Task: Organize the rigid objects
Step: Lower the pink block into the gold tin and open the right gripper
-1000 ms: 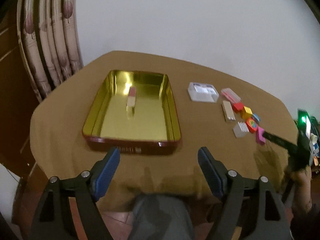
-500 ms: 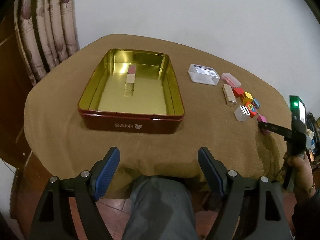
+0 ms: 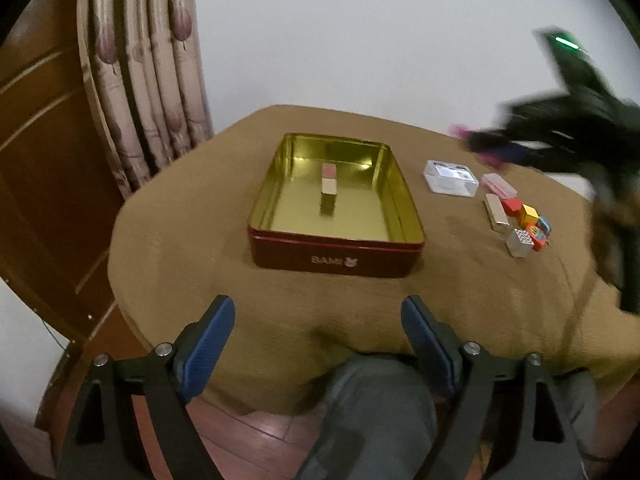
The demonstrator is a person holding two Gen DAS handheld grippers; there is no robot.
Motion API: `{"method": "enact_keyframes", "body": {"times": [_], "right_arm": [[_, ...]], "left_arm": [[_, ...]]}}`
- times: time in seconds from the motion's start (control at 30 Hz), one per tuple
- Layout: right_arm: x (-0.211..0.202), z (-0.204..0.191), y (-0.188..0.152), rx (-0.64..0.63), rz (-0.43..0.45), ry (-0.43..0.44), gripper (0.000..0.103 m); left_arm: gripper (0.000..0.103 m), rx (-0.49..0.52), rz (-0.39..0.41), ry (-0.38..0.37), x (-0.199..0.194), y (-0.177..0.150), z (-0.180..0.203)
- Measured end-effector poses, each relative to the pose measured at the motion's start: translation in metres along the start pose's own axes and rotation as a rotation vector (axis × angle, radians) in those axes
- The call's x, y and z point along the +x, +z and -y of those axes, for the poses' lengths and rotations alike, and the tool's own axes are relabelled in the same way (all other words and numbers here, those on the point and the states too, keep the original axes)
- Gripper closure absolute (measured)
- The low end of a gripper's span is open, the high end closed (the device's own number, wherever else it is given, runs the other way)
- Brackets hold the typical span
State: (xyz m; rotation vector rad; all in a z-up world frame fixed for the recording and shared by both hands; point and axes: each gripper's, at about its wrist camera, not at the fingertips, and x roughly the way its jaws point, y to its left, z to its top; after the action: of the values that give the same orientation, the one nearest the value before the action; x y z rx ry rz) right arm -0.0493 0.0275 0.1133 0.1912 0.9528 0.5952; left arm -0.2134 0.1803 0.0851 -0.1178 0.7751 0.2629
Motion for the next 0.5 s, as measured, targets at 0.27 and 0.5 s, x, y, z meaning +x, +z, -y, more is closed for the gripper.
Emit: {"method": "enact_keyframes", "body": {"times": [0.27, 0.5], "right_arm": [[0.132, -0.051, 0.038, -0.105, -0.176, -0.064, 0.073], [0.178, -0.047, 0.041, -0.086, -0.265, -0.146, 0.073]], "left_arm": [[0.019, -0.043, -0.041, -0.013, 0.016, 0.000, -0.014], [0.019, -0.083, -0.137, -0.032, 0.040, -0.003, -0.025]]}}
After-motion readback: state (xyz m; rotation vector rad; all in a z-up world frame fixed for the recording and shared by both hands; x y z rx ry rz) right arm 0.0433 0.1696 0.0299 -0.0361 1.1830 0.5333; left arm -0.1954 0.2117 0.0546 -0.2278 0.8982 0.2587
